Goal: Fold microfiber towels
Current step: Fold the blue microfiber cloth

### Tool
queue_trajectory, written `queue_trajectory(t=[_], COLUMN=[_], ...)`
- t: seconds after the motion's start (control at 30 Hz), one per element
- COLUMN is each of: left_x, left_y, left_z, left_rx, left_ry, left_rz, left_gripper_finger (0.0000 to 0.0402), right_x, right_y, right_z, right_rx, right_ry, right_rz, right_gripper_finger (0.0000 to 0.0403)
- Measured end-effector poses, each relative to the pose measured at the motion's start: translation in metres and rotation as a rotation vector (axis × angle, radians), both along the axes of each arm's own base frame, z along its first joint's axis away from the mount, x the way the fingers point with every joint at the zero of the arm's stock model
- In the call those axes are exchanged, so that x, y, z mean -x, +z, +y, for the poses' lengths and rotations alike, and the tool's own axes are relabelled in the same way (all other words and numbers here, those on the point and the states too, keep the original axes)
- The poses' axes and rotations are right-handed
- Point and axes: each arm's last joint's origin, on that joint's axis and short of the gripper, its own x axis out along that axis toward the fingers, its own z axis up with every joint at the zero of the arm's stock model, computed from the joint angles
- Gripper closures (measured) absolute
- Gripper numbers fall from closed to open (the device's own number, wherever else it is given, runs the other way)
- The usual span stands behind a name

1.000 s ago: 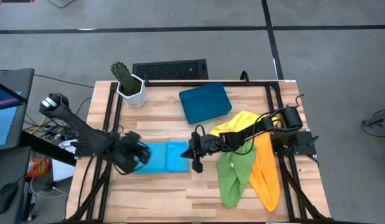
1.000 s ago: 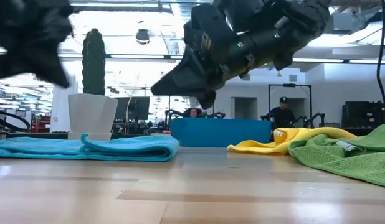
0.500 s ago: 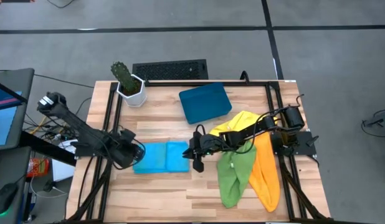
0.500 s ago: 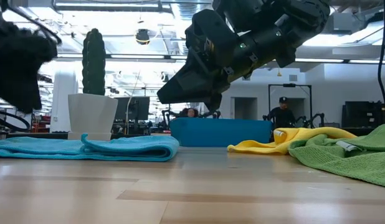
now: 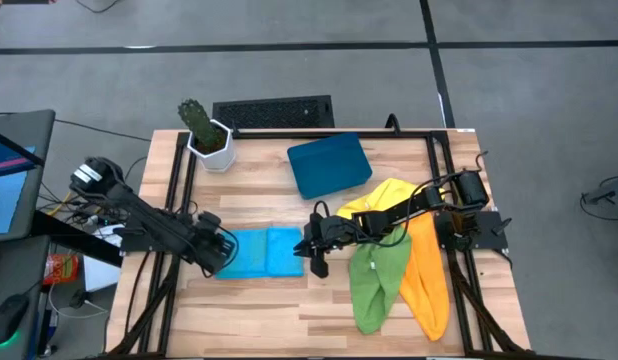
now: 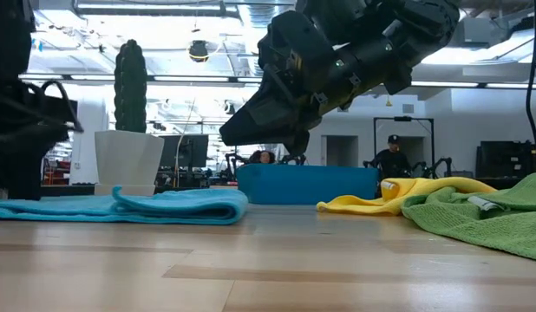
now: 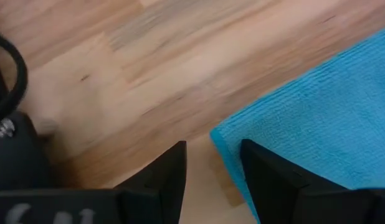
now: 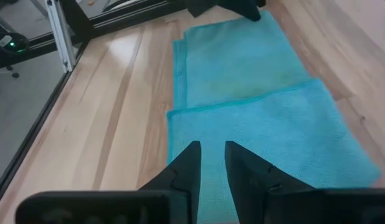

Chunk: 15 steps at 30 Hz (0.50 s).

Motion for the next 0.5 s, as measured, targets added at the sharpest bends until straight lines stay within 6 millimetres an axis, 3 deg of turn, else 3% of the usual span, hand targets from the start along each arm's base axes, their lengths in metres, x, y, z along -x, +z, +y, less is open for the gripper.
queue_trajectory(t=[0.13, 0.3, 0.5], left_x=[-0.005, -0.017, -0.030], left_y=[-0.006, 0.002, 0.017], left_z=[-0.004, -0.012, -0.016], left_rx=[0.015, 0.081, 0.127], left_ry=[-0.014, -0.026, 0.015], left_rz=[0.010, -0.053, -0.119], left_gripper_finger=[0.0291, 0.0385, 0.0399], right_x=[0.000, 0.001, 0.001], right_y=[0.000, 0.002, 0.001], right_z=[0.001, 0.001, -0.002], right_rx=[-0.017, -0.019, -0.016], right_ry=[0.020, 0.020, 0.010], right_rz=[0.003, 0.006, 0.011], right_gripper_finger=[0.0305, 0.0305, 0.0322])
